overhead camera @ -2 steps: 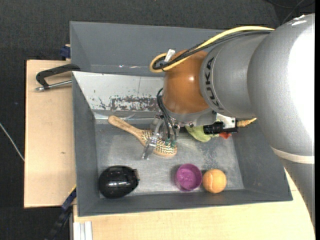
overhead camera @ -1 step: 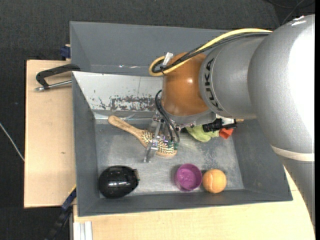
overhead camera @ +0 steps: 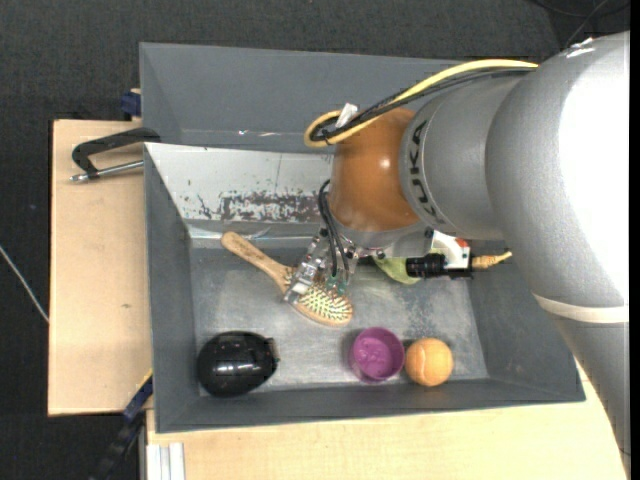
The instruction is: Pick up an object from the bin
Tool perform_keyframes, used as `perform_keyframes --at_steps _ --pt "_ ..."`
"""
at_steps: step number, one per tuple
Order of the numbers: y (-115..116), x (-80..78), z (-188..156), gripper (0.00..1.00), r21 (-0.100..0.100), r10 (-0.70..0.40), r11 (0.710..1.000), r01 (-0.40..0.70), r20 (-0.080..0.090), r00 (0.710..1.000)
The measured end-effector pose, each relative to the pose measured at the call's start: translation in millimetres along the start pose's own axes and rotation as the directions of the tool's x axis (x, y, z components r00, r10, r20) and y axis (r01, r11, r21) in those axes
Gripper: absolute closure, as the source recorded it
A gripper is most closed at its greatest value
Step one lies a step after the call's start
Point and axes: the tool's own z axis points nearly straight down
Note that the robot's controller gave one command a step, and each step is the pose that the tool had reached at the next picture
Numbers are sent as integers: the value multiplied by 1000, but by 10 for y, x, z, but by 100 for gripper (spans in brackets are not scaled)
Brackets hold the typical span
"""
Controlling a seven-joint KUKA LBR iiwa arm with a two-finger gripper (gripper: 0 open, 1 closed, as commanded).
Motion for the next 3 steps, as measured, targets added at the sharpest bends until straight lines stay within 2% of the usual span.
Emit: perform_keyframes --at_steps 3 --pt "3 5 -31 100 1 -1 1000 1 -1 1000"
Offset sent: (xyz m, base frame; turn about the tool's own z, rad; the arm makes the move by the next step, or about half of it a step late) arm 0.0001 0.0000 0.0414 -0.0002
